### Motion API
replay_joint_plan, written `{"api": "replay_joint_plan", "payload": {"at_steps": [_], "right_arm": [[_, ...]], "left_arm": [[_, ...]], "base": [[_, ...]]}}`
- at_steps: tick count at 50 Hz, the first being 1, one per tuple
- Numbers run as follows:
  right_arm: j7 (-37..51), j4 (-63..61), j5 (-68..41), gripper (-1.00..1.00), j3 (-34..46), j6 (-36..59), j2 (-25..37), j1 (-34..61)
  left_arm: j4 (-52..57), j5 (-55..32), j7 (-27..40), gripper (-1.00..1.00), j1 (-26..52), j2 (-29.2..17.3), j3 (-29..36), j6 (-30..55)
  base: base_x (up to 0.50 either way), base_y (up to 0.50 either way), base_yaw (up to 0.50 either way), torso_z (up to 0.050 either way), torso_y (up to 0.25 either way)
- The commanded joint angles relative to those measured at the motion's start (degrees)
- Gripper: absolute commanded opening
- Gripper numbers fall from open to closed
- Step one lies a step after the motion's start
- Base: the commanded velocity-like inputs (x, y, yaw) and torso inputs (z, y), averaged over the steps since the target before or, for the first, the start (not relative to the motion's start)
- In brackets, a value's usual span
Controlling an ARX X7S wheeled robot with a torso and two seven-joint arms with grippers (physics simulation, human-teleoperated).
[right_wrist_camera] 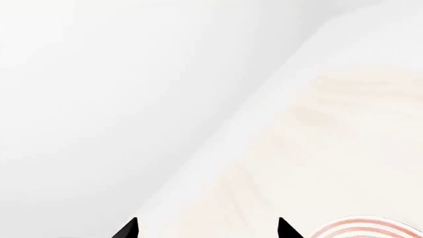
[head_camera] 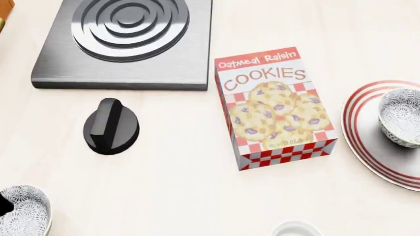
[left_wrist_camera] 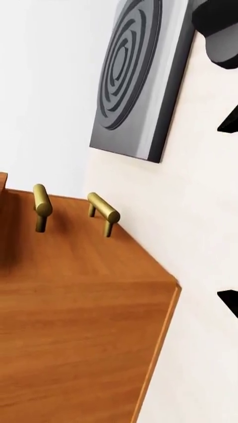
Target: Pick the akita bowl from table center and place it on the plate.
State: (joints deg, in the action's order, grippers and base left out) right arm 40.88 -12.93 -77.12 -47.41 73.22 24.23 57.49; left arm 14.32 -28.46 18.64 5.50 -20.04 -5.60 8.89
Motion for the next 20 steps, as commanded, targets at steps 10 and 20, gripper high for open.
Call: {"api": "replay_joint_plan", "payload": {"at_steps": [10, 20], "right_arm": [[3.0, -7.0, -6.2, 1.00, -1.8, 2.3, 1.2, -1.4], [3.8, -8.9, -8.7, 1.00, -1.9, 2.0, 0.8, -1.7]], "left_arm": [[0.7, -0.1, 0.4, 1.00, 0.7, -0.2, 0.7, 0.4], [1.3, -0.6, 0.5, 1.00, 0.4, -0.4, 0.6, 0.4]], "base": [[0.00, 0.00, 0.00, 0.000, 0.000], [0.00, 0.00, 0.00, 0.000, 0.000]]}}
